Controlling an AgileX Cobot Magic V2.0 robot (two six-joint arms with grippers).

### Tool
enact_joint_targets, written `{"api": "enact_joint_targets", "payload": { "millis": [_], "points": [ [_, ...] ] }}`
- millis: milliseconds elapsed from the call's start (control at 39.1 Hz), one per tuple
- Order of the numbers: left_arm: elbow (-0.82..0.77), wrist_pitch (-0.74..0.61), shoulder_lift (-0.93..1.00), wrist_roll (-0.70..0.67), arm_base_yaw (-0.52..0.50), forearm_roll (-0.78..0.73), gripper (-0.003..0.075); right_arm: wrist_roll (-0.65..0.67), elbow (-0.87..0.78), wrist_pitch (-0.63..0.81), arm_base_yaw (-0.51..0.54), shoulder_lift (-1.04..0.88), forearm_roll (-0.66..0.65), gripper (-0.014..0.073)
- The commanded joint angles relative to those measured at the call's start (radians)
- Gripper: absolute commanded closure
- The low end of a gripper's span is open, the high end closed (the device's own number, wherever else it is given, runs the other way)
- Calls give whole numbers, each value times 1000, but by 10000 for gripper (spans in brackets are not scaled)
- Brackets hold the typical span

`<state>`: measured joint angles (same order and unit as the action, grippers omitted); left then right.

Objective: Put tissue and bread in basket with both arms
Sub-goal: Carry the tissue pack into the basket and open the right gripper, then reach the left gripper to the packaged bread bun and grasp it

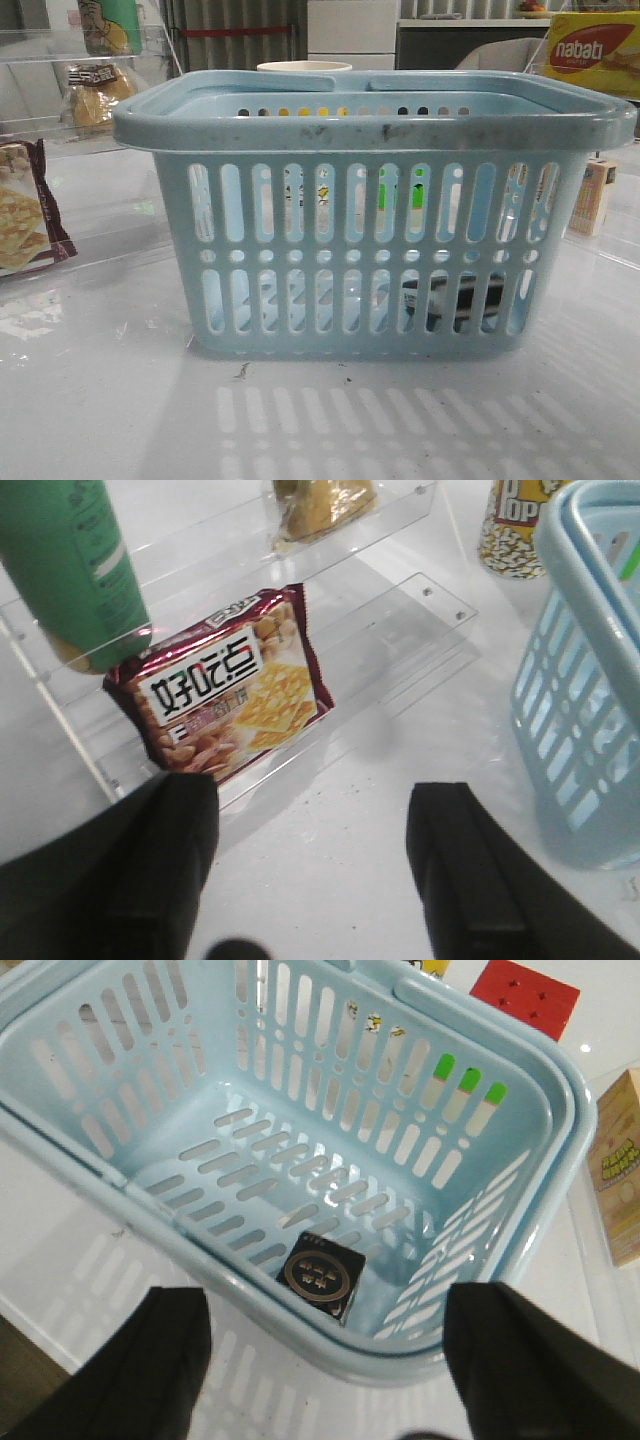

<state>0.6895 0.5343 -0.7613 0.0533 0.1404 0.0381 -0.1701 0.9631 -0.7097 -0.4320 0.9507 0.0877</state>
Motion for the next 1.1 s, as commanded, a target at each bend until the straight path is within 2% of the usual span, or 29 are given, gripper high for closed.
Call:
{"api": "enact_joint_targets", "payload": {
  "millis": [0,153,281,562,741,1073],
  "points": [
    [31,-121,-20,5,55,8,242,-10,-36,84,-1,-98,-11,6],
    [86,-145,-114,5,108,6,242,-3,-93,87,-1,-172,-11,6],
    [165,-158,-237,5,113,-44,242,-3,-109,87,-1,-199,-11,6],
    [425,-105,-556,-1,42,-63,234,-3,-109,84,-1,-198,-11,6],
    [609,-93,-738,-1,28,-63,136,-3,-109,84,-1,-198,-11,6],
    [913,-73,-1027,-6,-19,-3,138,-3,-109,84,-1,-198,-11,6]
  ]
}}
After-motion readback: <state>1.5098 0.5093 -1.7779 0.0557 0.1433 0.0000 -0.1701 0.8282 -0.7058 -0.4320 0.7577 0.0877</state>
